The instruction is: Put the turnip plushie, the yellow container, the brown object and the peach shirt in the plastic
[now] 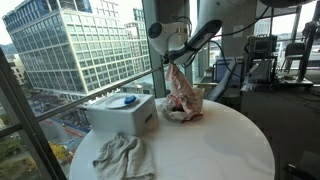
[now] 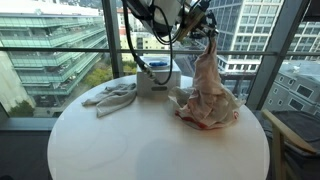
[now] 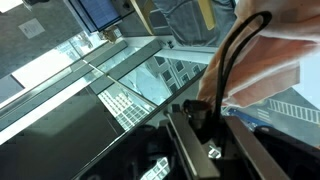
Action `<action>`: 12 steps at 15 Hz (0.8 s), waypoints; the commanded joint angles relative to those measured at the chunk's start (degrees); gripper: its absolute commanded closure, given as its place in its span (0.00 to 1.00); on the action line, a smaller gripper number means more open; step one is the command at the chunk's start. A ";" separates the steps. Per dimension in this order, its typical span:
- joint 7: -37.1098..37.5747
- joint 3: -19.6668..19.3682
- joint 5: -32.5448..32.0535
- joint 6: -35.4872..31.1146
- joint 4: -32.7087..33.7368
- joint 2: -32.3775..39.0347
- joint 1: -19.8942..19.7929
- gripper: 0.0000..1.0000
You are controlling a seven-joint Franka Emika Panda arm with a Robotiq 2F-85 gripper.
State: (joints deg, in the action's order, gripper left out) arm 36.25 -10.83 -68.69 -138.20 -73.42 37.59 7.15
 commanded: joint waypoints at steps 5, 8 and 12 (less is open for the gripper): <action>2.37 1.83 1.20 2.18 1.93 3.59 -1.11 0.93; 4.46 1.72 0.53 0.43 -3.52 3.94 -1.96 0.93; 6.91 2.38 1.94 -1.02 -7.82 5.98 -4.12 0.93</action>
State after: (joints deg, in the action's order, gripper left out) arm 41.48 -9.18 -67.71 -137.19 -78.60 43.27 4.56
